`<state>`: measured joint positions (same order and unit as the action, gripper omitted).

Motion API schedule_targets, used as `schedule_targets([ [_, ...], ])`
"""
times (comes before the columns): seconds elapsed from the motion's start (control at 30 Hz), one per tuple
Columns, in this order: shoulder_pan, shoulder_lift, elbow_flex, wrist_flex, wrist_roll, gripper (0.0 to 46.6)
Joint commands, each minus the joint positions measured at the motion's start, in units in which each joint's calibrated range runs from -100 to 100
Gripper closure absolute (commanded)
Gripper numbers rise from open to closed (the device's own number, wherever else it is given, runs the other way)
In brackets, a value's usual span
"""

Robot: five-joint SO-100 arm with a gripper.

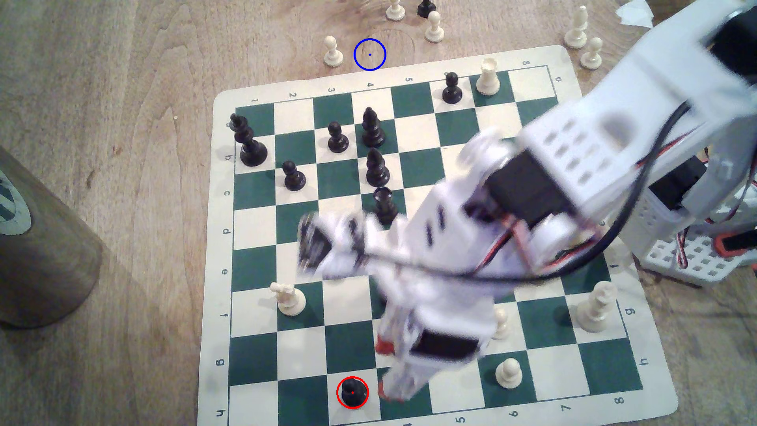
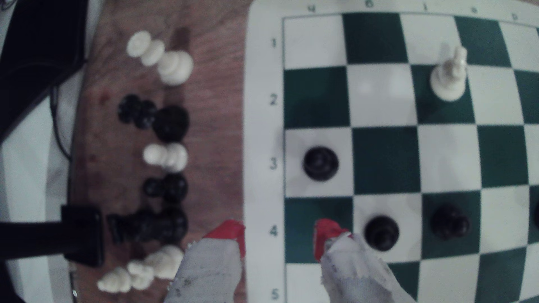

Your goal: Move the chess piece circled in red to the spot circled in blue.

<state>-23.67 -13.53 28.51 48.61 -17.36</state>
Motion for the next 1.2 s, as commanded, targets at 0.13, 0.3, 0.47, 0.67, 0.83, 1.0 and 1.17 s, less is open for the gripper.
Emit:
schedule_targets([
  [0.13,0.72,7.5,-8.66,-1.02,-1.42,34.3],
  [0.3,0.56,9.46,-8.75,-1.92,-1.56,34.2],
  [0.47,0.72,11.58,-8.66,-1.84,-1.37,34.2],
  [0.67,1.19,14.55,-8.84,-4.46,-1.27,33.5],
  [0.83,1.34,15.48,-8.84,-7.66,-1.56,33.1],
  [1.0,1.73,16.5,-8.84,-10.77,-1.56,32.8],
  [1.17,2.59,17.61,-8.84,-12.98,-1.66,32.3],
])
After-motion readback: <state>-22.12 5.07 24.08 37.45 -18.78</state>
